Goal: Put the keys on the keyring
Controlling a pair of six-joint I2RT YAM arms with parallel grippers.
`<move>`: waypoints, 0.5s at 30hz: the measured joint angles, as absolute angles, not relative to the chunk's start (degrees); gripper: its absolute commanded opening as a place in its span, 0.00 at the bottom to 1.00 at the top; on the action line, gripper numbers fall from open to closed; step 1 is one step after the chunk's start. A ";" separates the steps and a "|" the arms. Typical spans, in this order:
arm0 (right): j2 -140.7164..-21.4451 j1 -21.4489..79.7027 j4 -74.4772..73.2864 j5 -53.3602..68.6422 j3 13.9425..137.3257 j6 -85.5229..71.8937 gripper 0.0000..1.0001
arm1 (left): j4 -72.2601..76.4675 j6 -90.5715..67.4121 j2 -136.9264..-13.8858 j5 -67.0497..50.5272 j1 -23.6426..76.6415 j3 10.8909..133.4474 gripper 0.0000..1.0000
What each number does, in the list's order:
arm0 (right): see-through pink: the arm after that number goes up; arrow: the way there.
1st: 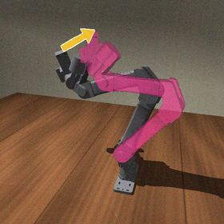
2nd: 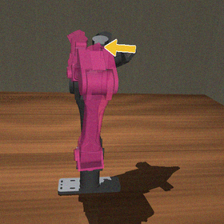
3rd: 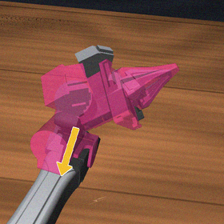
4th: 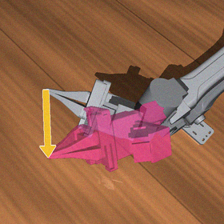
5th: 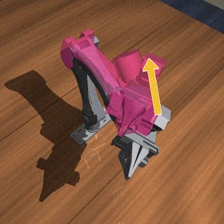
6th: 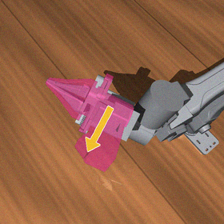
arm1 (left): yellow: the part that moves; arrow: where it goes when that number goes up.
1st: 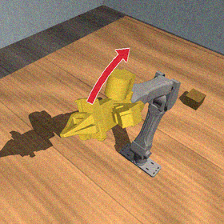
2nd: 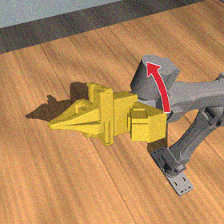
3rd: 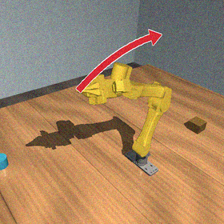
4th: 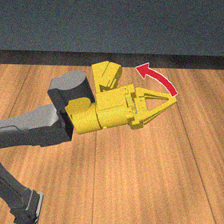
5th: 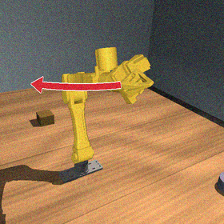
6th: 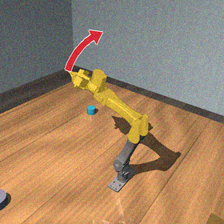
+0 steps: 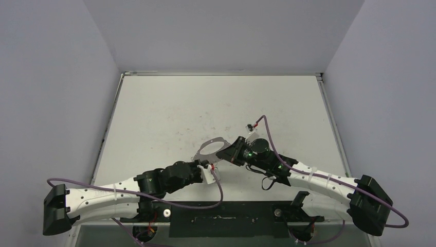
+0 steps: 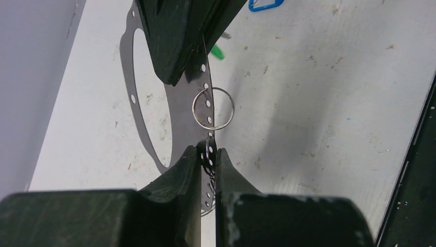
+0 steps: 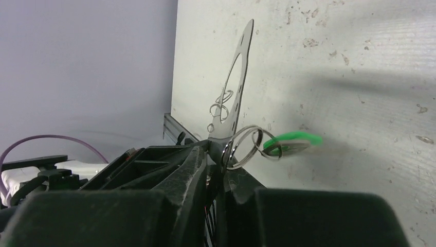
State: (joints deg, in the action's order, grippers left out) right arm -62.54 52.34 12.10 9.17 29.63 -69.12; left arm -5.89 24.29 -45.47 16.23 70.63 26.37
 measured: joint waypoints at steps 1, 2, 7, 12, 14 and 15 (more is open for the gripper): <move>-62.46 52.31 11.81 9.04 29.63 -69.54 0.00 | -5.87 25.21 -45.80 16.93 70.98 26.37 0.00; -62.37 52.31 11.46 8.95 29.63 -69.71 0.00 | -5.87 25.74 -45.95 17.32 71.29 26.37 0.02; -60.75 52.31 9.80 8.82 29.63 -67.05 0.00 | -6.50 23.90 -45.89 16.99 71.70 26.70 0.43; -58.76 52.31 9.19 8.82 29.61 -62.19 0.00 | -9.26 16.12 -43.18 14.26 71.57 27.77 0.48; -58.74 52.31 9.15 8.82 29.61 -61.23 0.00 | -9.41 12.84 -41.67 12.64 71.57 28.25 0.48; -58.74 52.31 9.02 8.82 29.61 -60.82 0.00 | -9.32 11.14 -40.95 11.84 71.55 28.45 0.48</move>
